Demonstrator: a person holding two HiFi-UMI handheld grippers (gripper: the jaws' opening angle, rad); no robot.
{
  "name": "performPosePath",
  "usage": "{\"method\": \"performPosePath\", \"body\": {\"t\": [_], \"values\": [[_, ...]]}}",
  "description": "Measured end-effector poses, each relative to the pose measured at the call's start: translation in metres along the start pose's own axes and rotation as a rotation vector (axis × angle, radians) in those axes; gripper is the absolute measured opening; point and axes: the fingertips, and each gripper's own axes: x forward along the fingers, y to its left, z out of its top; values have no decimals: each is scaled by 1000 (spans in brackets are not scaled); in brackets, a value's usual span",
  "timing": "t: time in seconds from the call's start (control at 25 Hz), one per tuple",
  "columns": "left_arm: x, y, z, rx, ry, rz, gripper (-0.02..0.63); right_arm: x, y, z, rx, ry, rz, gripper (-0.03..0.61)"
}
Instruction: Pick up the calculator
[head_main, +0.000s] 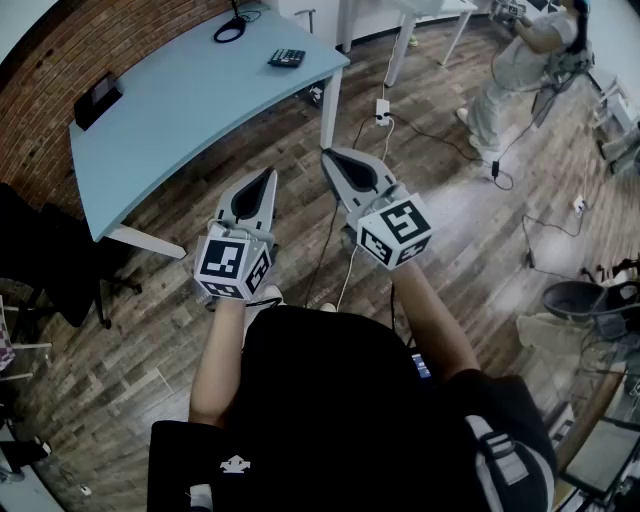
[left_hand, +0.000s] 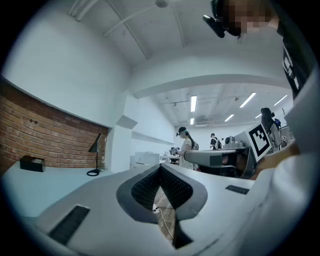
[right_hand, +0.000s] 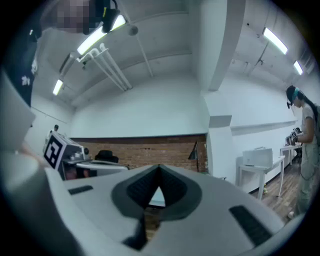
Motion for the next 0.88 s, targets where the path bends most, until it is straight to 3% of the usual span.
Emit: {"method": "performPosePath", "body": {"t": [0.48,0.88], "values": [[3,-21,3,18,2,-12,8,-15,-3,-1,35,-12,23,5],[10,-2,-1,18,12,11,8,5,-13,-4,31,-10,31,5]]}}
